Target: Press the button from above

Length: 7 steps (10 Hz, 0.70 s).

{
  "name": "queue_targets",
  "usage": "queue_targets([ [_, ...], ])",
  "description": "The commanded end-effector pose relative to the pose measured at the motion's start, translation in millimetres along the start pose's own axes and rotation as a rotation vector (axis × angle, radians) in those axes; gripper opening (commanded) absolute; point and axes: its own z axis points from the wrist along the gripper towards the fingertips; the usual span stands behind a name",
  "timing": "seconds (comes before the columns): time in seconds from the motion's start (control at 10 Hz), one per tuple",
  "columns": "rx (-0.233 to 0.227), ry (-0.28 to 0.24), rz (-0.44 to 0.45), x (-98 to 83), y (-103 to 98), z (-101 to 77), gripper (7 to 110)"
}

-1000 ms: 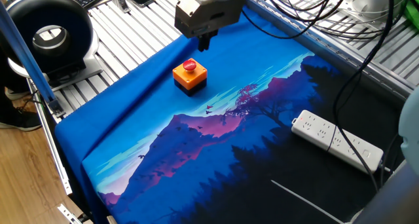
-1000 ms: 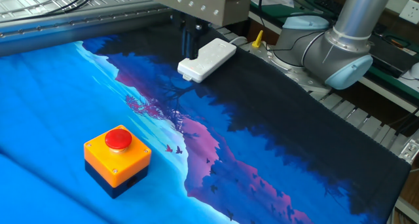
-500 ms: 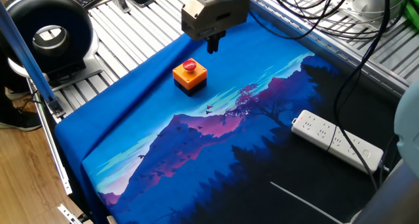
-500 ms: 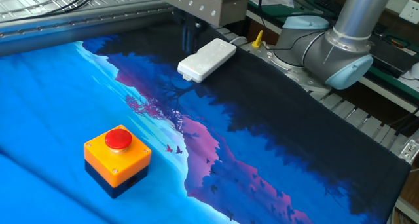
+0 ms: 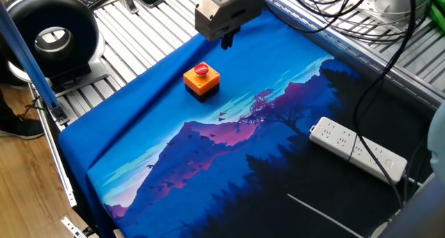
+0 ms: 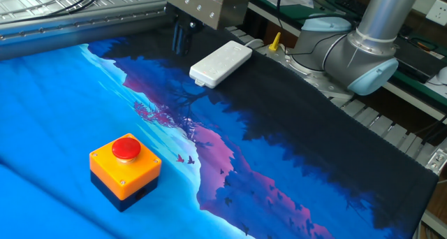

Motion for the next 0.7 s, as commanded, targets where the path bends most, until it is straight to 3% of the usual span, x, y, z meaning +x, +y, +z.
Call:
queue_targets([
  [0.0, -0.072, -0.113, 0.007, -28.1, 17.4, -3.6, 7],
  [0.1, -0.089, -0.149, 0.038, -37.3, 21.0, -5.1, 7],
  [0.3, -0.025, -0.174, 0.051, -43.4, 4.5, -5.3, 7],
  [0.4, -0.014, -0.196, 0.048, -48.7, 1.9, -6.2, 7],
  [0.6, -0.027, -0.222, 0.023, -55.0, 5.6, -7.6, 7],
])
